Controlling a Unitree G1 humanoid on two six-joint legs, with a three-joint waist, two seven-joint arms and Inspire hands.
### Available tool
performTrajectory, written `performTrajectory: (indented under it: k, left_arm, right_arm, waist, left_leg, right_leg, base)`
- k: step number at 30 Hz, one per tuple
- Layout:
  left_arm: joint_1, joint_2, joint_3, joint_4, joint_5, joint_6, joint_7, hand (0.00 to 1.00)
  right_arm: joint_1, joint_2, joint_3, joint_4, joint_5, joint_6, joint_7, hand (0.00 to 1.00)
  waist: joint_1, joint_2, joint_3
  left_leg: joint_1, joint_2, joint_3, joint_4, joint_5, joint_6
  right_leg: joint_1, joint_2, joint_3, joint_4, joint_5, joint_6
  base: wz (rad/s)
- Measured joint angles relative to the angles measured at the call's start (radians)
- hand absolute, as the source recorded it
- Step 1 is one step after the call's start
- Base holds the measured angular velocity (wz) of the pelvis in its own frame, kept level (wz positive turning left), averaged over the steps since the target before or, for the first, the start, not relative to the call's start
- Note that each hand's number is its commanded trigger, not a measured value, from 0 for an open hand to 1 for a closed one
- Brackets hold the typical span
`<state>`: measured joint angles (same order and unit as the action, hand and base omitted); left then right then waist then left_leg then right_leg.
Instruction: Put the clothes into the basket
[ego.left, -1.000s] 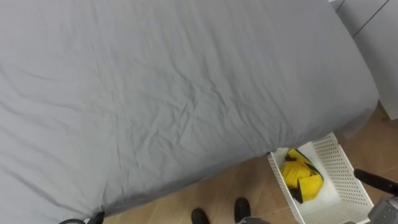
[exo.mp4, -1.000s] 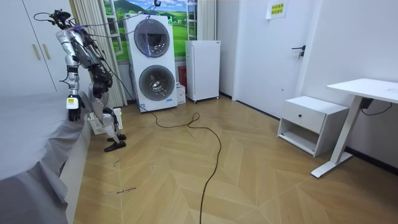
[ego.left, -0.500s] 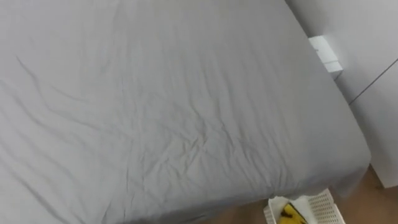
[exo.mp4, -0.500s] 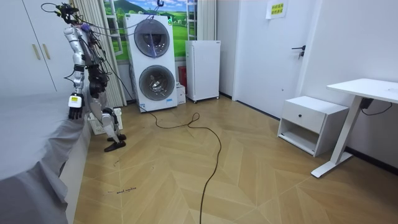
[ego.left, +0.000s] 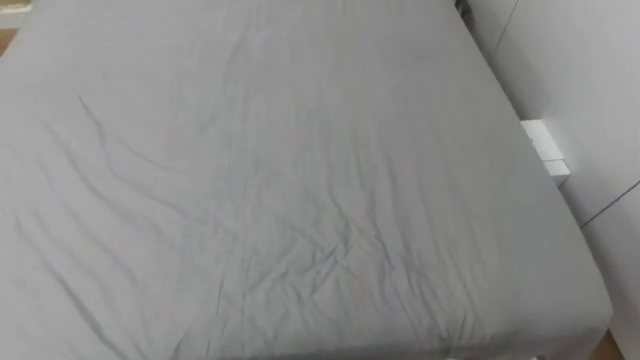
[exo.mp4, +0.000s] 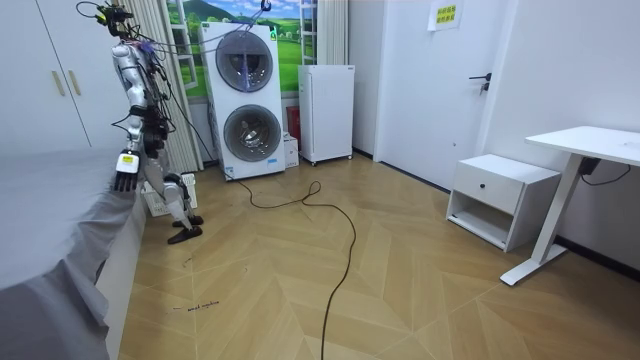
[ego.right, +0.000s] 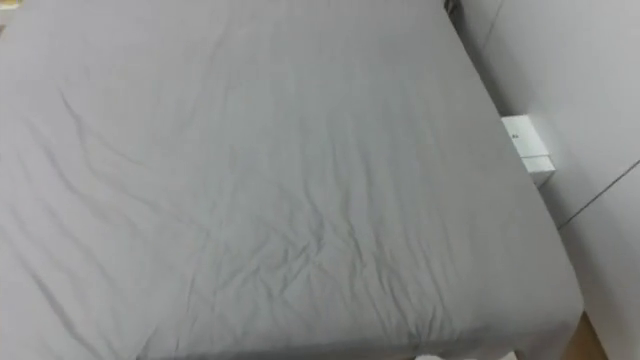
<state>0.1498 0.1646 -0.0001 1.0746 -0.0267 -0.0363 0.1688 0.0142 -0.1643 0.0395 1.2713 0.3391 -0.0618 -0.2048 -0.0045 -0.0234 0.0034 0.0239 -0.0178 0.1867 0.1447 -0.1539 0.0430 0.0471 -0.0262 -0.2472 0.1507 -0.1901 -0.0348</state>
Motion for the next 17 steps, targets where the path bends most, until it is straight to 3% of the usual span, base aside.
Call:
performTrajectory:
  k: [7, 12, 17]
  left_arm:
    - [0.014, -0.016, 0.019, 0.0, 0.0, 0.0, 0.017, 0.0]
    - [0.019, -0.04, 0.028, 0.001, 0.0, 0.0, 0.017, 0.0]
    - [0.016, -0.044, 0.028, 0.003, 0.001, 0.0, 0.016, 0.0]
  right_arm:
    - [0.002, 0.026, 0.038, 0.002, -0.083, 0.021, 0.047, 0.0]
    - [0.007, 0.038, 0.043, 0.003, -0.103, 0.021, 0.056, 0.0]
    - [0.007, 0.042, 0.057, 0.004, -0.113, 0.02, 0.08, 0.0]
  waist:
    - [0.035, 0.004, 0.0017]
    - [0.036, 0.003, 0.0021]
    - [0.037, 0.011, 0.0059]
  left_leg:
    - [0.016, 0.0, -0.015, 0.0, -0.013, 0.001]
    - [0.017, -0.006, -0.036, 0.0, -0.014, 0.001]
    - [0.023, -0.01, -0.039, -0.001, -0.014, 0.002]
  right_leg:
    - [0.021, 0.002, -0.008, 0.002, -0.009, 0.002]
    - [0.029, 0.002, -0.005, 0.001, -0.009, 0.003]
    - [0.038, 0.0, -0.004, -0.002, -0.009, 0.004]
  base:
    - [0.07]
    - [0.12]
    - [0.03]
